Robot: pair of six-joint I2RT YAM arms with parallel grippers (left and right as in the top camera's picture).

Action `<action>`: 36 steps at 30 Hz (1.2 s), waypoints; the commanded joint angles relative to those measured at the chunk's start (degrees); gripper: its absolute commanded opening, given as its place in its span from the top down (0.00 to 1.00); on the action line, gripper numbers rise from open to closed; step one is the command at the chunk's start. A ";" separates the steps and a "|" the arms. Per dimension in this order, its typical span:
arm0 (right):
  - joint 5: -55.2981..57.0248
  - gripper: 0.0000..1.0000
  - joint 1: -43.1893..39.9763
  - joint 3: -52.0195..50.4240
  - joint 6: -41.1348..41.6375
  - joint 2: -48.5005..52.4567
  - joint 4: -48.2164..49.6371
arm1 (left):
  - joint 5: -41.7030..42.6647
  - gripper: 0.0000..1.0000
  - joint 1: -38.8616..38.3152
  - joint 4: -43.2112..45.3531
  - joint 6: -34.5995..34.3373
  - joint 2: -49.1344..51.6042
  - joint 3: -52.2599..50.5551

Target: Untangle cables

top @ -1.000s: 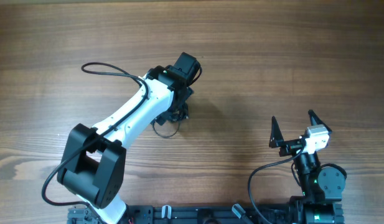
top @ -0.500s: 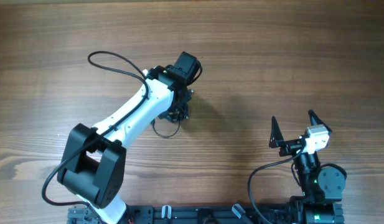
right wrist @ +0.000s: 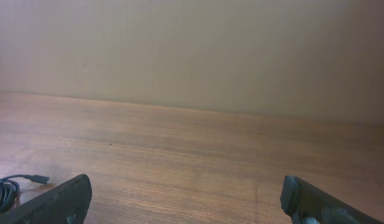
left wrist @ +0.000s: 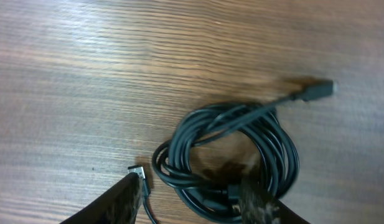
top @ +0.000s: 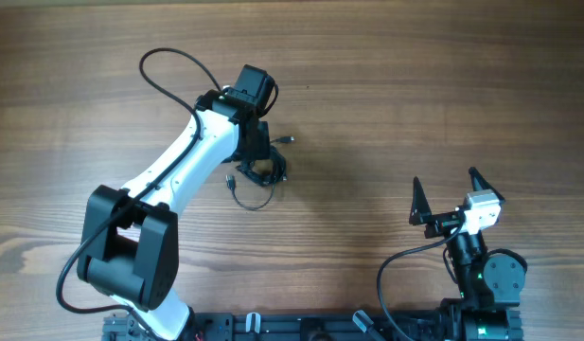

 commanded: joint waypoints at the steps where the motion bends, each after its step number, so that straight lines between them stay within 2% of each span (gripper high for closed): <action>1: 0.57 0.00 0.24 -0.13 0.33 -0.57 0.22 | 1.84 0.53 0.17 0.72 6.21 0.96 1.07; 4: 0.57 0.00 0.24 -0.13 0.35 -0.57 0.22 | 1.84 0.59 0.17 1.79 10.43 2.38 1.07; 8: 0.57 0.00 0.24 -0.13 0.35 -0.57 0.22 | 1.84 0.59 0.17 2.49 13.20 5.33 1.05; 9: 0.57 0.00 0.24 -0.13 0.35 -0.57 0.22 | 1.81 0.58 0.17 2.51 13.44 5.99 1.03; 11: 0.57 0.00 0.24 -0.13 0.35 -0.57 0.22 | 1.81 0.51 0.17 2.91 13.44 7.43 1.03; 19: 0.57 0.00 0.24 -0.13 0.33 -0.57 0.22 | 1.81 0.44 0.17 2.86 13.42 9.01 1.03; 23: 0.57 0.00 0.24 -0.13 0.33 -0.57 0.22 | 1.81 0.53 0.17 2.89 13.40 9.01 1.03; 27: 0.59 0.00 0.24 -0.13 0.33 -0.57 0.22 | 1.81 0.51 0.17 2.64 13.35 9.01 1.03; 31: 0.57 0.00 0.24 -0.13 0.35 -0.57 0.22 | 1.81 0.59 0.17 0.85 13.05 8.98 1.05; 36: 0.57 0.00 0.24 -0.13 0.33 -0.57 0.22 | 1.62 0.58 0.46 -0.48 6.29 8.09 2.21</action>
